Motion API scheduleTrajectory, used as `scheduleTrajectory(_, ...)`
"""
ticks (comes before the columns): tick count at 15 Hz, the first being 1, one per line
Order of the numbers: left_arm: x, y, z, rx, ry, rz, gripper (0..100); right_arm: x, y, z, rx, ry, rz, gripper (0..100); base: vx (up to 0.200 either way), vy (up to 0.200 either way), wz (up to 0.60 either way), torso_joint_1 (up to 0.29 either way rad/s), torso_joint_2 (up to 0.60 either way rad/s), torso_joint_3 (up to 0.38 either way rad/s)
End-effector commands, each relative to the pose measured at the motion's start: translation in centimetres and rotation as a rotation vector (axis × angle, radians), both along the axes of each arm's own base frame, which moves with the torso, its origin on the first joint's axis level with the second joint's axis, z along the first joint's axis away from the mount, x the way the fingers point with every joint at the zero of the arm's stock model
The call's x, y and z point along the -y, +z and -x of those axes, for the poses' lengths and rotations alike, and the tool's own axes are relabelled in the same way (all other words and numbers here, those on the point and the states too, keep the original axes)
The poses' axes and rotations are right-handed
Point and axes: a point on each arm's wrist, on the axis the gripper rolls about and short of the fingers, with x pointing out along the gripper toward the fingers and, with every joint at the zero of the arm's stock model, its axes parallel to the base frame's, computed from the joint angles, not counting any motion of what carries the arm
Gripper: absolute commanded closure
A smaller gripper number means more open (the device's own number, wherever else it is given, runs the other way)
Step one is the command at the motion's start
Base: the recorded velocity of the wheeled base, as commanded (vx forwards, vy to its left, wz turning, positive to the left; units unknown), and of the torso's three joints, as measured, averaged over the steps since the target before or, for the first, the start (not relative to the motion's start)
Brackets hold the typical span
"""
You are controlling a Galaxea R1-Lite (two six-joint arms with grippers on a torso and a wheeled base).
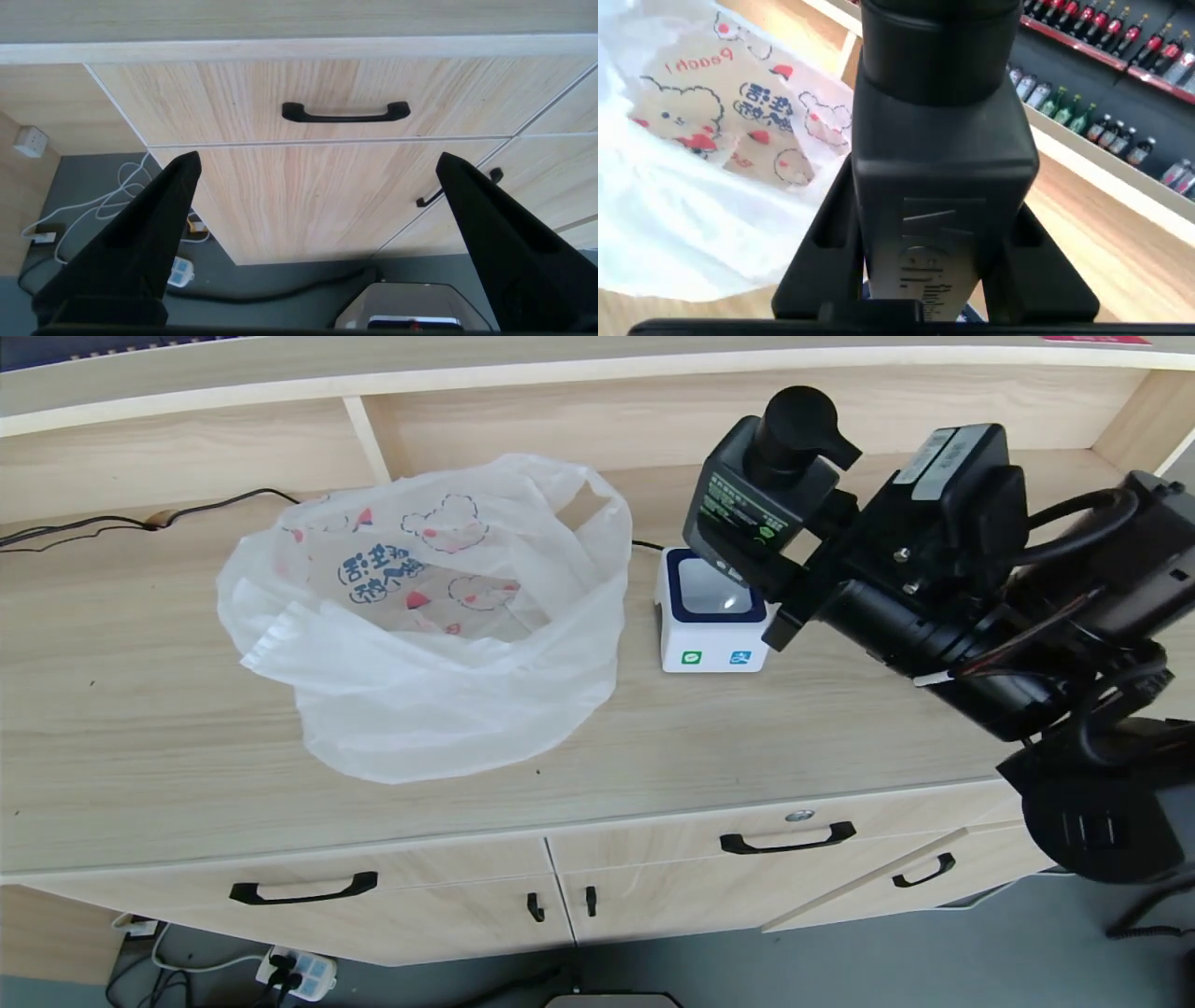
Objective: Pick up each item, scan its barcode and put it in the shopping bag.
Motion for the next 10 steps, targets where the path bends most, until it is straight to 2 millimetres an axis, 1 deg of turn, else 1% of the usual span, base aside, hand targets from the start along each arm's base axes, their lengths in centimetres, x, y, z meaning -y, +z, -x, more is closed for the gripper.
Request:
scheduleTrajectory(1, 0.0, 0.0, 0.0, -0.001, 0.001, 0.001, 0, -0.6, 1.2, 5.8, -0.098, 0.055, -0.138, 100, 0.000, 0.000, 0.00, 0.000, 0.00, 0.000)
scheduleTrajectory(2, 0.0, 0.0, 0.0, -0.001, 0.001, 0.001, 0, -0.5, 1.1, 6.4, -0.130, 0.040, -0.176, 100, 0.000, 0.000, 0.00, 0.000, 0.00, 0.000)
scheduleTrajectory(3, 0.0, 0.0, 0.0, -0.001, 0.001, 0.001, 0, 0.3, 0.5, 8.0, -0.251, -0.029, -0.293, 100, 0.000, 0.000, 0.00, 0.000, 0.00, 0.000)
scheduleTrajectory(4, 0.0, 0.0, 0.0, -0.001, 0.001, 0.000, 0, 0.9, 0.2, 8.7, -0.312, -0.046, -0.348, 100, 0.000, 0.000, 0.00, 0.000, 0.00, 0.000)
scheduleTrajectory(6, 0.0, 0.0, 0.0, -0.001, 0.001, 0.001, 0, 1.7, 0.1, 9.4, -0.339, -0.061, -0.386, 100, 0.000, 0.000, 0.00, 0.000, 0.00, 0.000)
scheduleTrajectory(8, 0.0, 0.0, 0.0, -0.001, 0.001, 0.001, 0, 2.4, -0.4, 9.9, -0.353, -0.067, -0.378, 100, -0.200, 0.000, 0.00, 0.002, 0.00, 0.000)
scheduleTrajectory(10, 0.0, 0.0, 0.0, -0.001, 0.000, 0.001, 0, 2.8, -1.5, 10.4, -0.379, -0.079, -0.355, 100, -0.200, 0.000, 0.00, 0.007, 0.01, 0.005)
